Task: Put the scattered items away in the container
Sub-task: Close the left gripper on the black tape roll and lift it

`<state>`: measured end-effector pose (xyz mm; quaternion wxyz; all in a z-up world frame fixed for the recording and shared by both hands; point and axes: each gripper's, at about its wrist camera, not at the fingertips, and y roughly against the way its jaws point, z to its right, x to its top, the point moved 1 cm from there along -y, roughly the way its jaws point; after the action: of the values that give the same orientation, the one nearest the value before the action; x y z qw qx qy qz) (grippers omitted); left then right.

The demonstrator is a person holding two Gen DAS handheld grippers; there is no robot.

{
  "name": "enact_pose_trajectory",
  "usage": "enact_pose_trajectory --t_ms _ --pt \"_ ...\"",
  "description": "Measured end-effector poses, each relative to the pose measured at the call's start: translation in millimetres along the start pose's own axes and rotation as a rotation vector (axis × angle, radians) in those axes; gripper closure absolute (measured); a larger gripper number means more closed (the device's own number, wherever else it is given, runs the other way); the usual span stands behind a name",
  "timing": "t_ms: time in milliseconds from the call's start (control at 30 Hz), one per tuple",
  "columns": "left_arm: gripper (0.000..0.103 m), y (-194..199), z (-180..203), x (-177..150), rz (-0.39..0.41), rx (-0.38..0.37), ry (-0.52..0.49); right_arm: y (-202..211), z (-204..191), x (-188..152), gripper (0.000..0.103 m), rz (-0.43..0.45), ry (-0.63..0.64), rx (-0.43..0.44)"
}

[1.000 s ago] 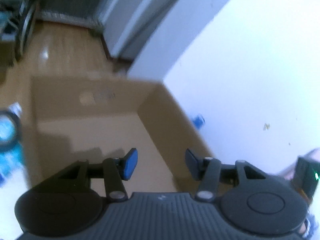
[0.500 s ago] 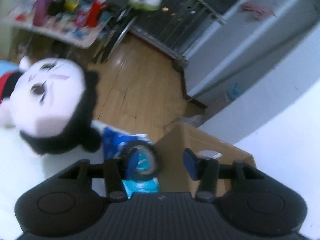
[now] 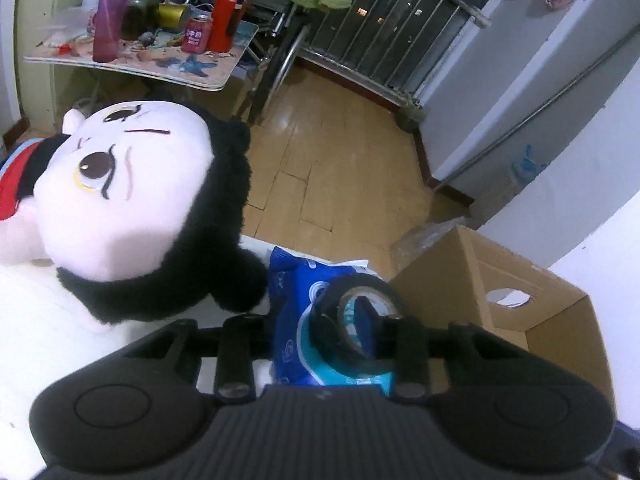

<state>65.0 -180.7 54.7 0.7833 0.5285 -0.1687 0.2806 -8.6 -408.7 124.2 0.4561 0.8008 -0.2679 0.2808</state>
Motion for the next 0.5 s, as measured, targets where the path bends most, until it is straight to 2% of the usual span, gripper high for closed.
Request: enact_pose_trajectory --t_ms 133,333,433,500 --pt "0.067 -13 1 -1 -0.009 -0.007 -0.023 -16 7 -2 0.077 -0.026 -0.067 0.021" --pt "0.067 -25 -1 -4 -0.022 0.011 -0.02 -26 6 -6 0.077 -0.027 -0.043 -0.011" --pt "0.069 -24 1 -4 -0.018 0.023 -0.036 -27 7 -8 0.077 -0.036 -0.046 -0.007" --pt "0.075 -22 1 -5 -0.013 0.03 -0.025 -28 7 -9 0.077 -0.044 -0.046 -0.006"
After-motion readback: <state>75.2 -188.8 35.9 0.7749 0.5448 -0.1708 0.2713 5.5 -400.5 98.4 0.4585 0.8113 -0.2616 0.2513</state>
